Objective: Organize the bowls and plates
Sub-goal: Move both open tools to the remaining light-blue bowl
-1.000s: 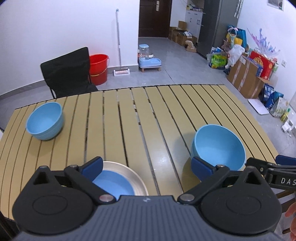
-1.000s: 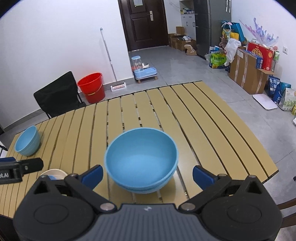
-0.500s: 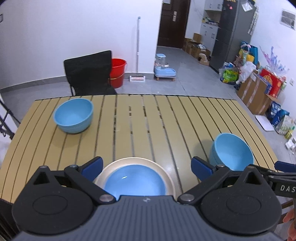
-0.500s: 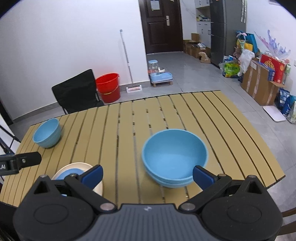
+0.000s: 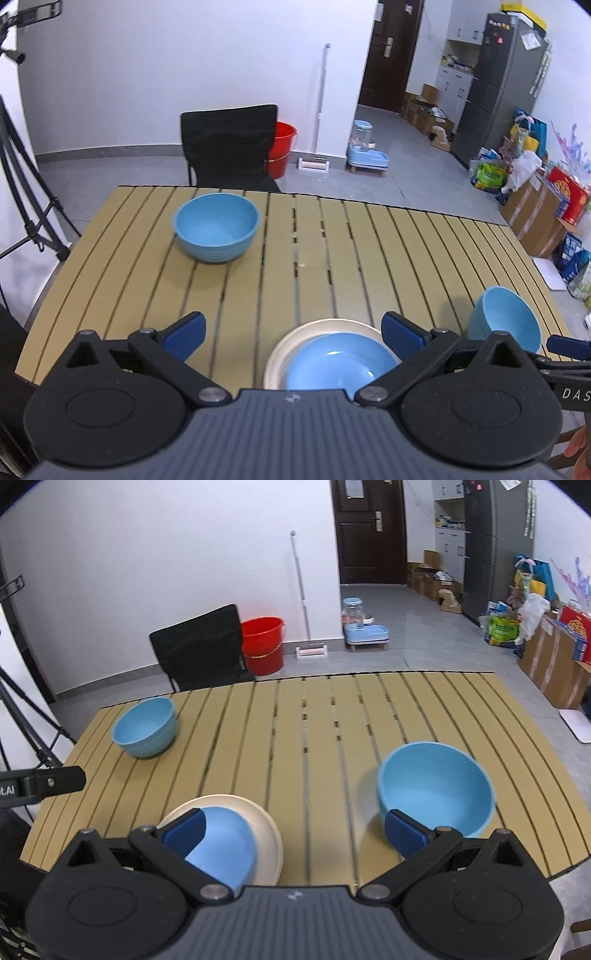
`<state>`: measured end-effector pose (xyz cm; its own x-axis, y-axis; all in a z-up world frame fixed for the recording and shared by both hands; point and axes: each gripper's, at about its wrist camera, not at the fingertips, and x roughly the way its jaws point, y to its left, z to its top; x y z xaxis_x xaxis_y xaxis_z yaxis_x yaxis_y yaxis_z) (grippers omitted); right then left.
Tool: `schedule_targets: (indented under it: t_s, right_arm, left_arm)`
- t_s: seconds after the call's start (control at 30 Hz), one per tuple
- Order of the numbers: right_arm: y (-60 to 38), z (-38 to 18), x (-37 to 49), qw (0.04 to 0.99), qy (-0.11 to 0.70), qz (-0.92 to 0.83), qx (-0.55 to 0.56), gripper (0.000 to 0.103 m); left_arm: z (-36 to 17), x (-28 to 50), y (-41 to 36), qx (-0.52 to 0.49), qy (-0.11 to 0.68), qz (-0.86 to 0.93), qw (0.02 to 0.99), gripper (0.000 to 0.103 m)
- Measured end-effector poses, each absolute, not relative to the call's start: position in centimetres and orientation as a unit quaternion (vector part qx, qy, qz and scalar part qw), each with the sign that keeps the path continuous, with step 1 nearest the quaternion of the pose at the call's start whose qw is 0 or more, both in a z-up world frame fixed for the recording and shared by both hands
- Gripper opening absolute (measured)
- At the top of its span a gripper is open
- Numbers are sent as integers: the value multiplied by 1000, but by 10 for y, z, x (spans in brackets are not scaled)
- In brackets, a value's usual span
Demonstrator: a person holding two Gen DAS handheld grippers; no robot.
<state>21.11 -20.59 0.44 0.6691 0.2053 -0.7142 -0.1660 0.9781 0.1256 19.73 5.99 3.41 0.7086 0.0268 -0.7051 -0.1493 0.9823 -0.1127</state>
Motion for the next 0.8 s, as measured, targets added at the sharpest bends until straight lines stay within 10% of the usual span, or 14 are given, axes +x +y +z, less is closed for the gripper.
schedule_targets:
  t_s: [0.8]
  right_arm:
    - [-102,5,251,901,404,155,-6,103]
  left_arm:
    - [22,222,176,-111,396,108,905,103]
